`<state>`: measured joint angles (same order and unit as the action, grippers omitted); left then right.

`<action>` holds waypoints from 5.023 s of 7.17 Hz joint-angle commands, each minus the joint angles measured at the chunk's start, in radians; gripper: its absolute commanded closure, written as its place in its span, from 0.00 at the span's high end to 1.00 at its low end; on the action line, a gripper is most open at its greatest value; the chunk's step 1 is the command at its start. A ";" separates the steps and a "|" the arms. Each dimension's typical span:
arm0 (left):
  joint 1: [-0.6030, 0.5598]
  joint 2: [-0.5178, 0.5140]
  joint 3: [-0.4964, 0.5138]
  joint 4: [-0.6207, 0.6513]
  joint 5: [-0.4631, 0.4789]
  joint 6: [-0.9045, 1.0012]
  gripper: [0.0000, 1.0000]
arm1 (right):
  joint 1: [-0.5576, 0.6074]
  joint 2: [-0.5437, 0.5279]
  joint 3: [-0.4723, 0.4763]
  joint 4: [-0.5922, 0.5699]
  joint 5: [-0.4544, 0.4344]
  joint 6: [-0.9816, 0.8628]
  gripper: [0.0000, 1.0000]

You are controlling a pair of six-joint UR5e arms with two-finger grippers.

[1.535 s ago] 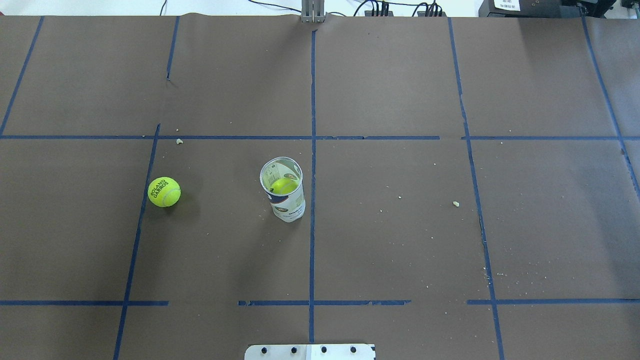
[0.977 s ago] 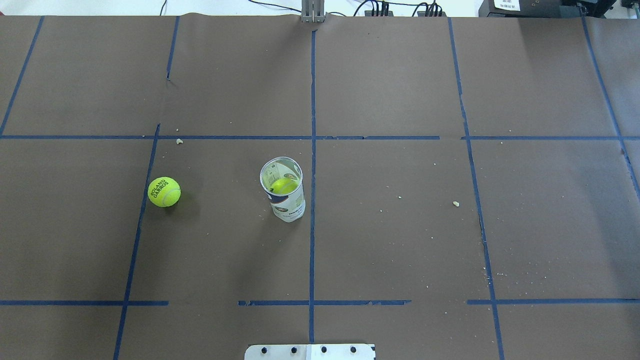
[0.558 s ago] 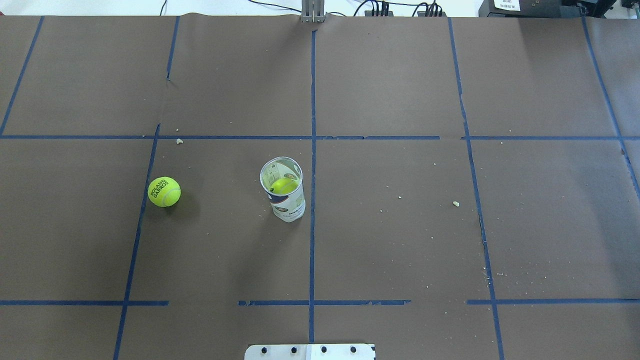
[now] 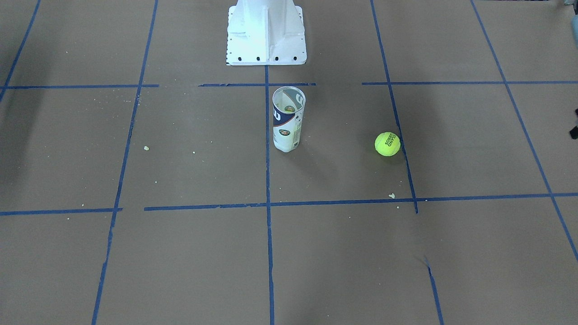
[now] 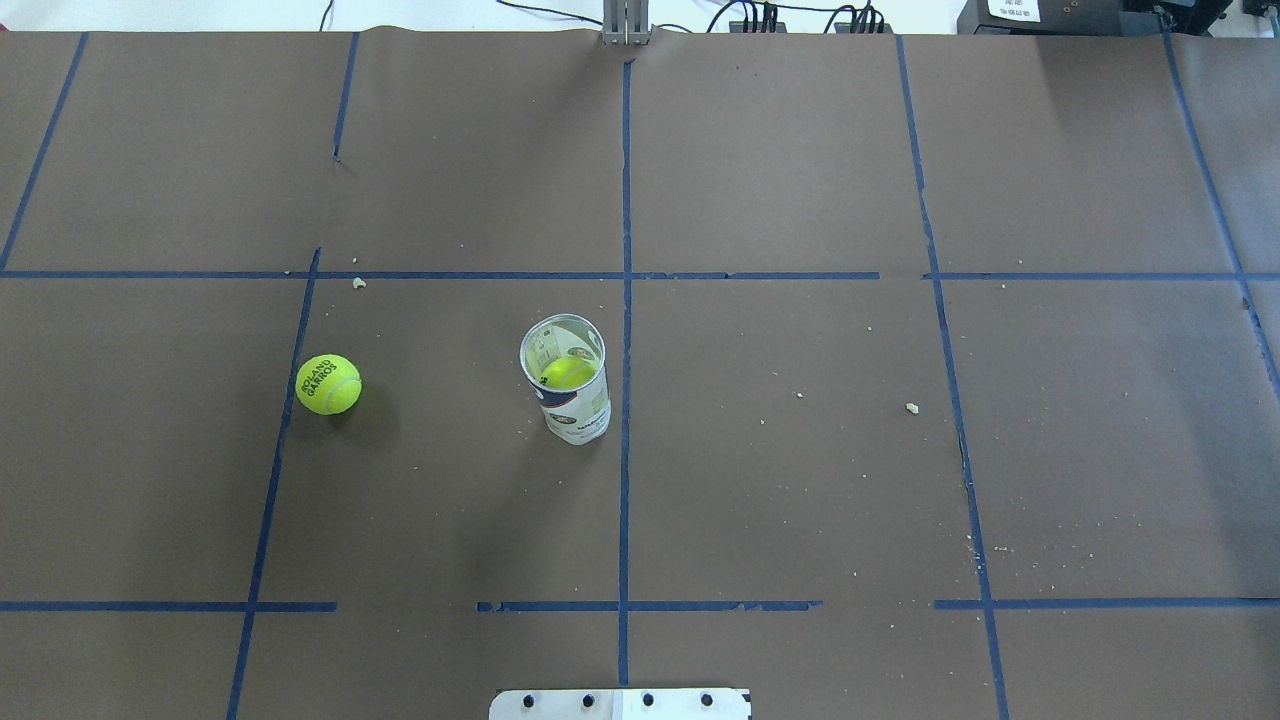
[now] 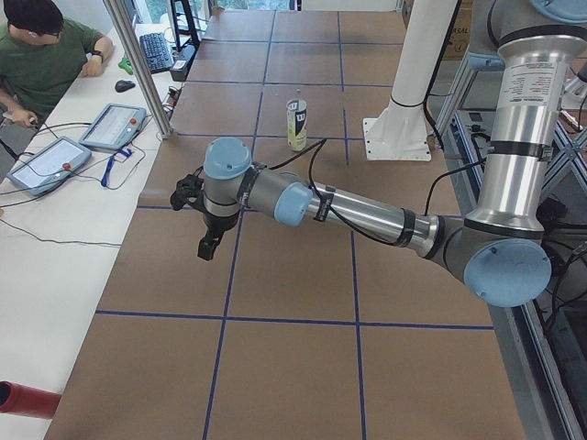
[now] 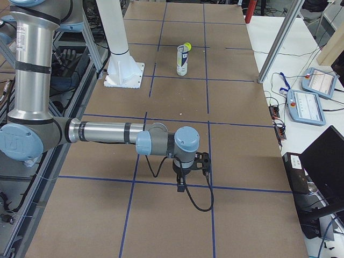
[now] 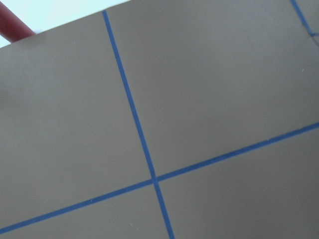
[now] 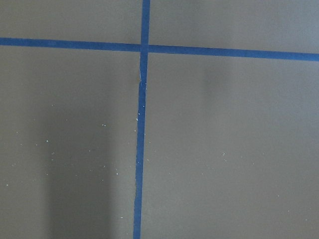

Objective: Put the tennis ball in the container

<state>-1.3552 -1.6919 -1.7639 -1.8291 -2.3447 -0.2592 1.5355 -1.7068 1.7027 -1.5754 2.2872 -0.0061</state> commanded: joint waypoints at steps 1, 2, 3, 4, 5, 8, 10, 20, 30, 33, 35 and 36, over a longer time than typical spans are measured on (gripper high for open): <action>0.195 -0.069 -0.037 -0.035 0.077 -0.308 1.00 | 0.000 -0.001 0.000 0.000 0.000 0.000 1.00; 0.308 -0.083 -0.078 -0.035 0.228 -0.495 1.00 | 0.000 -0.001 0.000 0.000 0.000 0.000 1.00; 0.403 -0.106 -0.083 -0.038 0.292 -0.629 1.00 | 0.000 -0.001 0.000 0.000 0.000 0.000 1.00; 0.482 -0.100 -0.082 -0.108 0.376 -0.712 1.00 | 0.000 0.001 0.000 0.000 0.000 0.000 1.00; 0.560 -0.074 -0.066 -0.212 0.472 -0.806 1.00 | 0.000 -0.001 0.000 0.000 0.000 0.000 1.00; 0.672 -0.065 -0.062 -0.229 0.565 -0.910 1.00 | 0.000 -0.001 0.000 0.000 0.000 0.000 1.00; 0.721 -0.065 -0.034 -0.228 0.610 -0.931 1.00 | 0.000 -0.001 0.000 0.000 0.000 0.000 1.00; 0.766 -0.069 0.008 -0.228 0.613 -0.920 0.18 | 0.000 -0.001 0.000 0.000 0.000 0.000 1.00; 0.630 -0.441 -0.396 0.575 0.446 -0.962 0.00 | 0.000 -0.001 0.000 0.000 0.000 0.000 1.00; 0.686 -0.654 -0.279 0.640 0.423 -1.159 0.00 | 0.000 0.001 0.000 0.000 0.000 0.000 1.00; 0.729 -0.774 -0.122 0.636 0.429 -1.216 0.00 | 0.000 -0.001 0.000 0.000 0.000 0.000 1.00; 0.737 -0.772 -0.112 0.634 0.430 -1.218 0.00 | 0.000 0.001 0.000 0.000 0.000 0.000 1.00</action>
<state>-0.6346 -2.4412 -1.9149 -1.1931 -1.9174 -1.4613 1.5355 -1.7063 1.7028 -1.5754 2.2872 -0.0061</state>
